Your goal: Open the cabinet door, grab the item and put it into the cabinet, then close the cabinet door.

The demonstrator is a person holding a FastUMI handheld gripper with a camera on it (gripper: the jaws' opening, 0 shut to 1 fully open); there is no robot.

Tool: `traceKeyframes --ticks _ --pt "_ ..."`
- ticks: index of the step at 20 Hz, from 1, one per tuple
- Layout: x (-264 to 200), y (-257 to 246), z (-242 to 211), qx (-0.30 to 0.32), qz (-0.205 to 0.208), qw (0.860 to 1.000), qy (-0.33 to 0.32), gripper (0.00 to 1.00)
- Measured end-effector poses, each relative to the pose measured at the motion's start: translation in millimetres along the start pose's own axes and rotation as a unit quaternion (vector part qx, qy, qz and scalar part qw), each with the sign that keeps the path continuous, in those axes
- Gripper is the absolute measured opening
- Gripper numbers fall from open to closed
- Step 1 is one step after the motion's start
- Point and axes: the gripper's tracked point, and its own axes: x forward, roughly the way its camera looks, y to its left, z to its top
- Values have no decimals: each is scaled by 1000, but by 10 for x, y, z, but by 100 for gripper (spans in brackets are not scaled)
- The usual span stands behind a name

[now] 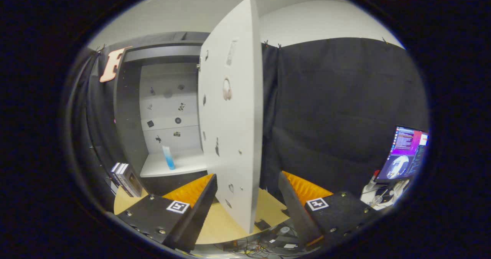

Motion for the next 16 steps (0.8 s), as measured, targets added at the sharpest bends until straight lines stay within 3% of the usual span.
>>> traceKeyframes --ticks 7,13,16 --pt "226 -661 -93 -6 -75 997 4 95" --pt "471 -996 -228 8 -108 994 16 95" --pt "497 -859 -196 0 -107 994 18 96"
